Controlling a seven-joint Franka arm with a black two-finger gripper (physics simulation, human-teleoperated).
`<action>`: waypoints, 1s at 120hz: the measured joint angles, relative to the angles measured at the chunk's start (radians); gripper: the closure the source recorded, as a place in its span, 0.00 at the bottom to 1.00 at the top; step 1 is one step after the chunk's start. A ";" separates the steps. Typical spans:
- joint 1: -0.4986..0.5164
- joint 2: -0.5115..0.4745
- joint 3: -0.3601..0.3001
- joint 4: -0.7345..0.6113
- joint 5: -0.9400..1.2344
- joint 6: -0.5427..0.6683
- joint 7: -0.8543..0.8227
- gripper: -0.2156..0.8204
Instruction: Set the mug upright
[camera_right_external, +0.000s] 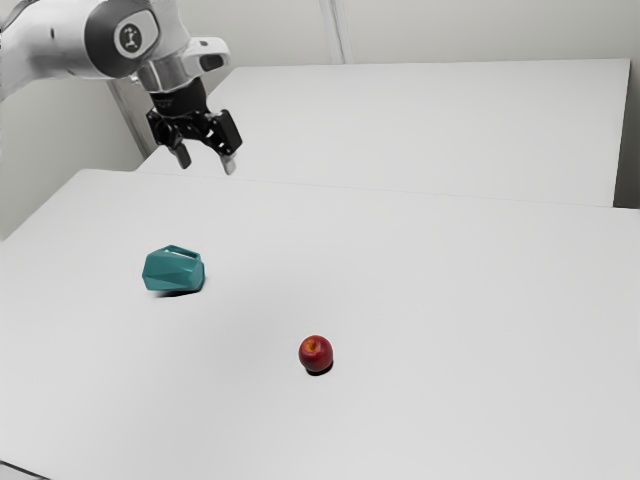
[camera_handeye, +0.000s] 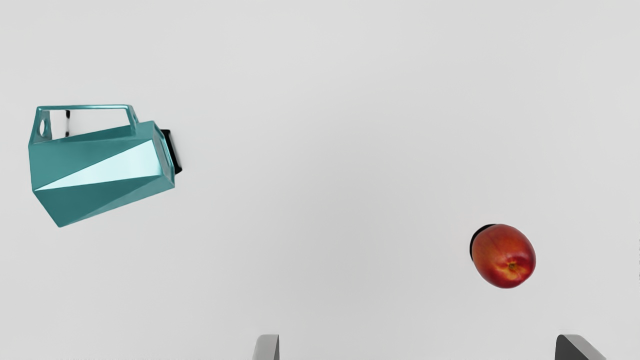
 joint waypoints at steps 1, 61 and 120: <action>0.000 0.000 0.000 -0.002 -0.002 -0.001 0.000 0.21; 0.179 0.040 -0.002 -0.222 -0.139 0.163 0.174 0.21; 0.477 0.295 -0.003 -0.121 -0.331 0.261 0.522 0.21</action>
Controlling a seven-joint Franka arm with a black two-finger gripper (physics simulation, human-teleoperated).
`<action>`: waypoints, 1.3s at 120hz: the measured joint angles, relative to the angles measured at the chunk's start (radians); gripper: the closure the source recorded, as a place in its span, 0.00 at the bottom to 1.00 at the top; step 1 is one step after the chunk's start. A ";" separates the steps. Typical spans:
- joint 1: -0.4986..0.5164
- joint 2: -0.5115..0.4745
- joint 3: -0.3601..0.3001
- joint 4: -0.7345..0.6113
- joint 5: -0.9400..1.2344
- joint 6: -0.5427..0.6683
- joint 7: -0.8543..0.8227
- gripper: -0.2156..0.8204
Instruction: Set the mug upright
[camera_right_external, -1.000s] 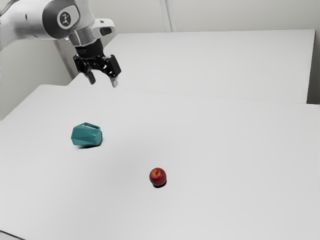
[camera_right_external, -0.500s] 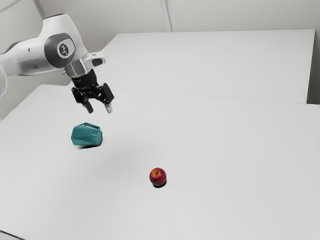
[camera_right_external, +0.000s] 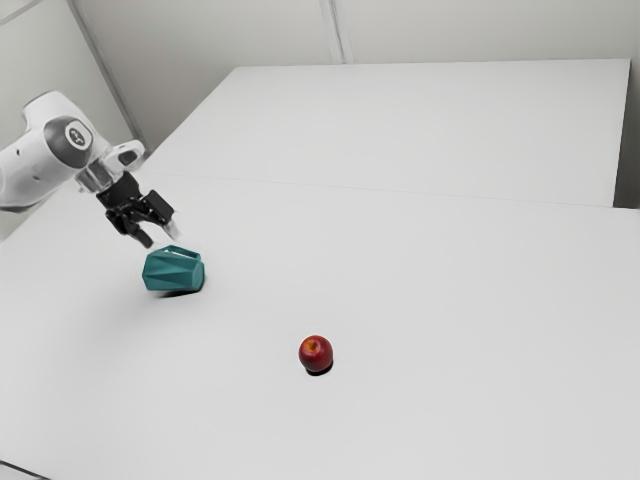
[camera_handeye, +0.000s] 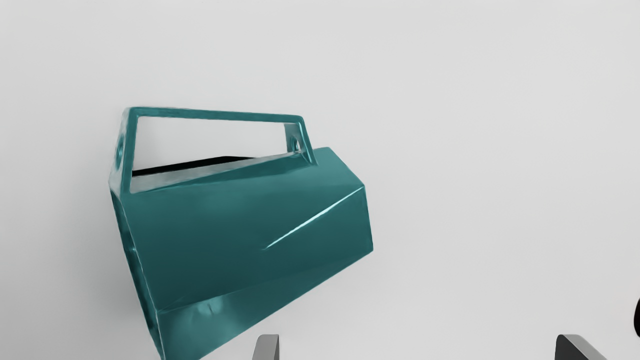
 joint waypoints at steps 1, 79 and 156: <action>0.004 0.005 0.000 0.006 -0.003 -0.001 0.006 0.21; 0.170 0.279 0.012 0.267 -0.157 -0.192 0.262 0.21; 0.174 0.282 -0.003 0.167 -0.261 -0.225 0.261 0.21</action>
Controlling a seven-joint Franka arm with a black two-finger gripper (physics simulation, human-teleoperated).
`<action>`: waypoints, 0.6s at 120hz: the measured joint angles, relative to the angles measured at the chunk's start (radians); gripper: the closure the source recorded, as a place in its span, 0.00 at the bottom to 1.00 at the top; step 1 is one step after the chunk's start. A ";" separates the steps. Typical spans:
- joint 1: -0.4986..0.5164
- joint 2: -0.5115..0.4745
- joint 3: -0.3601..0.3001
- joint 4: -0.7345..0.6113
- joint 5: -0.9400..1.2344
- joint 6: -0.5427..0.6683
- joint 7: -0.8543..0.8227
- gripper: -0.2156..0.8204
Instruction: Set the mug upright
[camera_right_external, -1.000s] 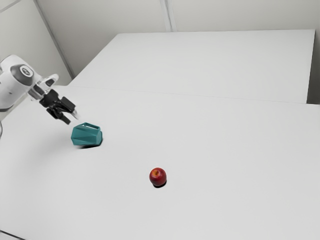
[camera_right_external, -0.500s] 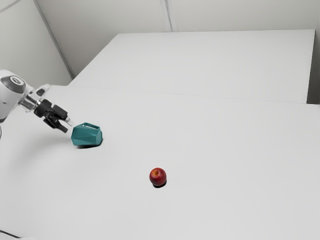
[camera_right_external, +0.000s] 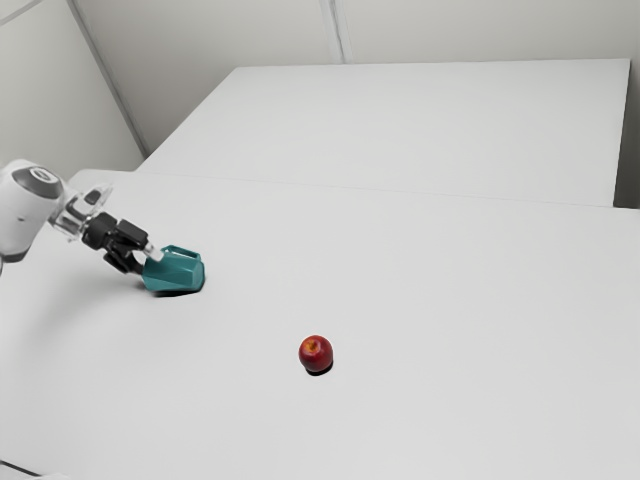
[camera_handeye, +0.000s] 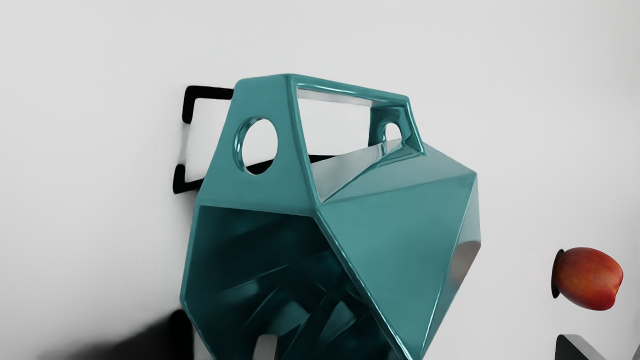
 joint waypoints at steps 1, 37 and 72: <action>0.000 0.000 0.000 -0.001 -0.002 -0.001 0.000 0.21; 0.008 0.004 -0.015 -0.013 -0.054 -0.014 -0.003 0.38; 0.011 -0.001 -0.017 -0.013 -0.066 -0.028 0.001 0.70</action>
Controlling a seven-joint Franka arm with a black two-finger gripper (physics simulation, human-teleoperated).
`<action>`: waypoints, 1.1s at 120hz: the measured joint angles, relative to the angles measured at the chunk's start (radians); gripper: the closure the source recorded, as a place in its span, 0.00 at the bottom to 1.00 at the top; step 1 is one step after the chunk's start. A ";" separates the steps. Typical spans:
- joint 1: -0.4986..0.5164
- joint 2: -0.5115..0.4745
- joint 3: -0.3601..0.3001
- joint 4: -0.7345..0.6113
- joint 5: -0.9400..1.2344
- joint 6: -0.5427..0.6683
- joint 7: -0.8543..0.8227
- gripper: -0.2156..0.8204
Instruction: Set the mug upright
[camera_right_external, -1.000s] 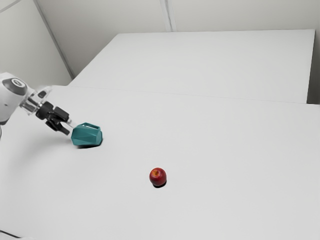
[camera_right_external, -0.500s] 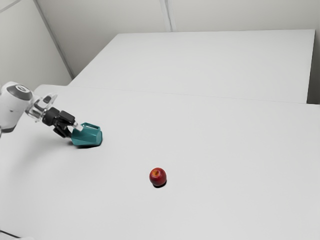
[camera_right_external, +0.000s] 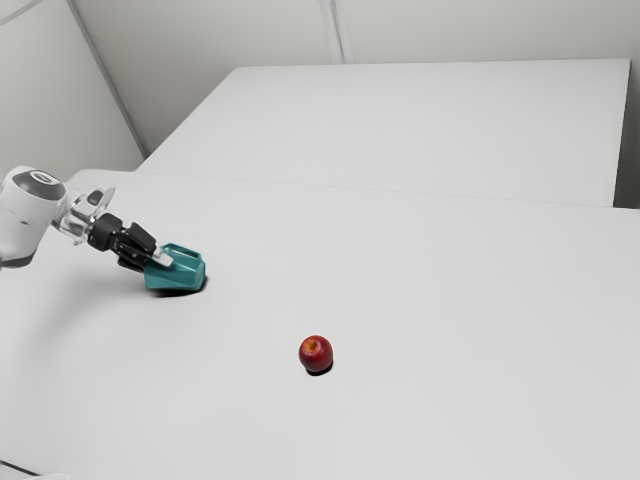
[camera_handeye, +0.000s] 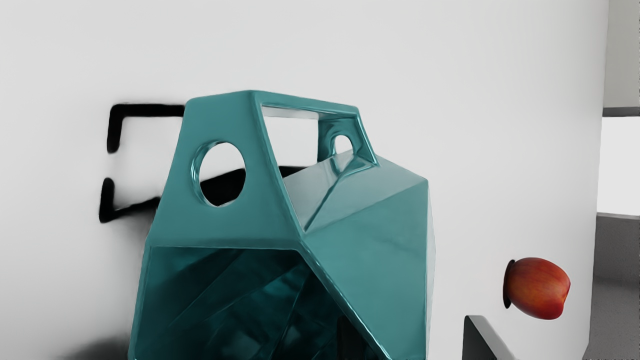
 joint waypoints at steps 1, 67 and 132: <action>0.000 0.000 0.000 0.000 0.000 0.000 0.000 0.70; 0.001 -0.040 -0.022 -0.014 -0.002 -0.007 0.018 0.96; -0.144 -0.372 -0.066 -0.279 0.289 0.205 -0.002 0.97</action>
